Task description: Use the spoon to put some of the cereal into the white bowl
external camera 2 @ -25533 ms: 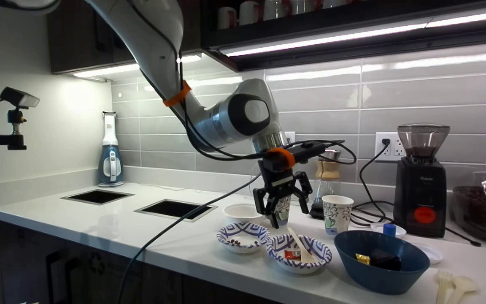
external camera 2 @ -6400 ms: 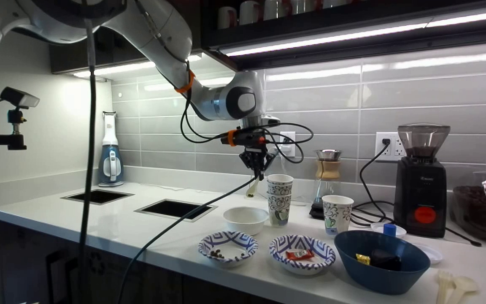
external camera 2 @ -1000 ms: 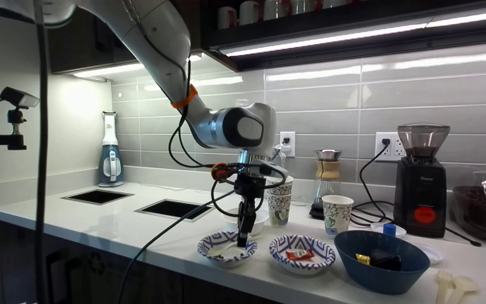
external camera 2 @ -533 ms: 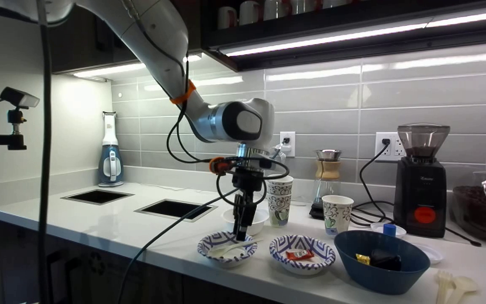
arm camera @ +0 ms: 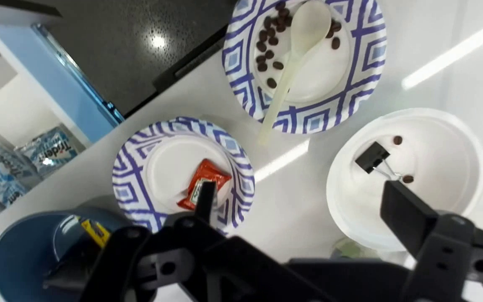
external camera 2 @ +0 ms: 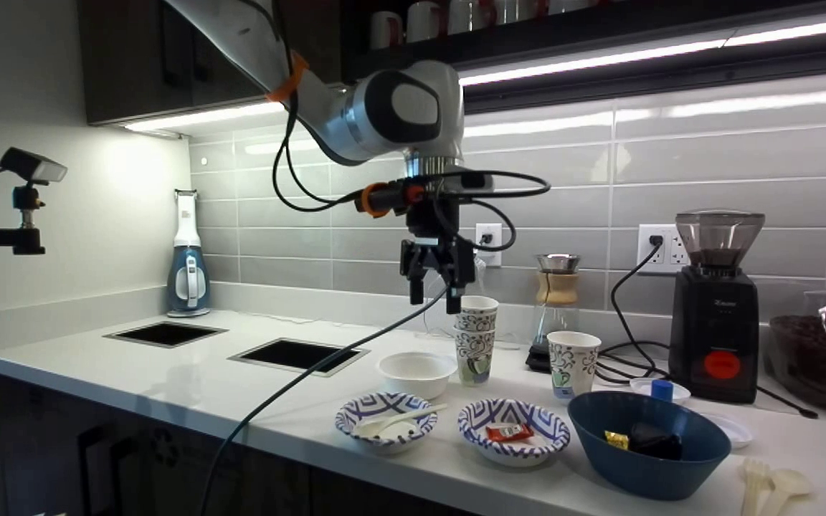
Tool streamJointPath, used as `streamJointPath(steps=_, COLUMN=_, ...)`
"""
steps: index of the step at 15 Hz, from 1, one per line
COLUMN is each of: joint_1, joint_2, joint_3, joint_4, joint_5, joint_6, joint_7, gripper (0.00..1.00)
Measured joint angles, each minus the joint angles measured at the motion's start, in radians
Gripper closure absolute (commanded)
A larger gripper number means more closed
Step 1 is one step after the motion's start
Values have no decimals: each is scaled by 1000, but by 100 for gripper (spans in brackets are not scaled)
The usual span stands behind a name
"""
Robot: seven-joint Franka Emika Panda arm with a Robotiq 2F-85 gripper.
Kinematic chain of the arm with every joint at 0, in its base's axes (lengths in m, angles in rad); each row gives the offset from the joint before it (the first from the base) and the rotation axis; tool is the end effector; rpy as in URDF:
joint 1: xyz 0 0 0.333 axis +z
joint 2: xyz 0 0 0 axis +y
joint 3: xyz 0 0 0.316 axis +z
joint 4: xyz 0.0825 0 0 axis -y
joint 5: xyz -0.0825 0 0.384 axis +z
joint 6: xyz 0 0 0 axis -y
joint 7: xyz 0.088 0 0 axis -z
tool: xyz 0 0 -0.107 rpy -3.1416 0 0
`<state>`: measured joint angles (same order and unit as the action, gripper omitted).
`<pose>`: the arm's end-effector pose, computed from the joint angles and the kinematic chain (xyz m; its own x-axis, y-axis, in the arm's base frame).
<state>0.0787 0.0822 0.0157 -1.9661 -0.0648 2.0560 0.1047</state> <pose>0.5738 0.0507 0.4317 0.9997 0.0200 0.0127 0.0193 -0.9983 0.0552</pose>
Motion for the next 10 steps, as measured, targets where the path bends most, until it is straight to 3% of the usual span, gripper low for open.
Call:
streamJointPath(steps=3, joint_1=-12, joint_2=-61, joint_3=0, joint_4=-3, joint_5=0, joint_6=11, joint_7=-98, gripper=0)
streamJointPath(steps=10, joint_1=-12, joint_2=-72, joint_3=1, joint_4=-21, joint_5=0, joint_6=18, joint_7=-113, gripper=0)
